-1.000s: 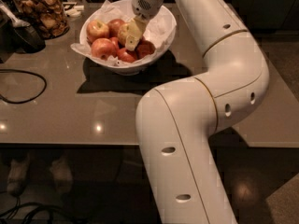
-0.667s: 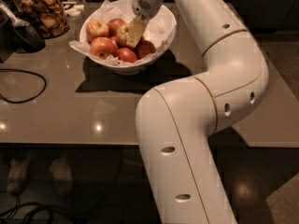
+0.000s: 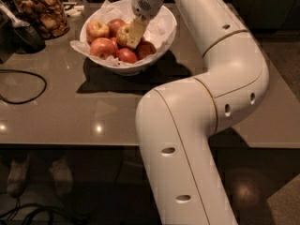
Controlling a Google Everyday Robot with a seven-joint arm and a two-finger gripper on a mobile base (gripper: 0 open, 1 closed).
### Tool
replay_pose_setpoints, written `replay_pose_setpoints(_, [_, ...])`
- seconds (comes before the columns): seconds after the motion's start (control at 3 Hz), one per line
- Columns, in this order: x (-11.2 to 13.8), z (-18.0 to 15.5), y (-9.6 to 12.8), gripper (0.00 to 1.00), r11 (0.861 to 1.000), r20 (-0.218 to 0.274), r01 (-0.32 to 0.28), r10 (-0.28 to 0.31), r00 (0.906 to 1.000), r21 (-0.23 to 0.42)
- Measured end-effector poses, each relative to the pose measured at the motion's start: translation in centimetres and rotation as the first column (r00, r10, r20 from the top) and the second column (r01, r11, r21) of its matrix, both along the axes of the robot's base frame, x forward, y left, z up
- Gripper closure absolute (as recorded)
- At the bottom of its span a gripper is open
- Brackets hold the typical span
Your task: Pick apple from white bowl
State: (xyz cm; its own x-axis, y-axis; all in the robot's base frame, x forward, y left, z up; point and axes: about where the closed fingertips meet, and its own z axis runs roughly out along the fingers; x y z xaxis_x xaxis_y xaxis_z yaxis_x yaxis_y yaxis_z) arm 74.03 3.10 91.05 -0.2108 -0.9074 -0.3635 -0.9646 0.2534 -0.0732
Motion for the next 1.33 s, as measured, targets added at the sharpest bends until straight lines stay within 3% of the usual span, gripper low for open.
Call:
replay_pose_setpoints(0.67, [0.3,3.4,0.6,1.00,1.000,0.090,0.000,-0.003,0.9959,0.029])
replay_pose_setpoints(1.33, [-0.2,3.6,0.8,1.00,0.999,0.085,-0.005,0.001,0.9964,0.046])
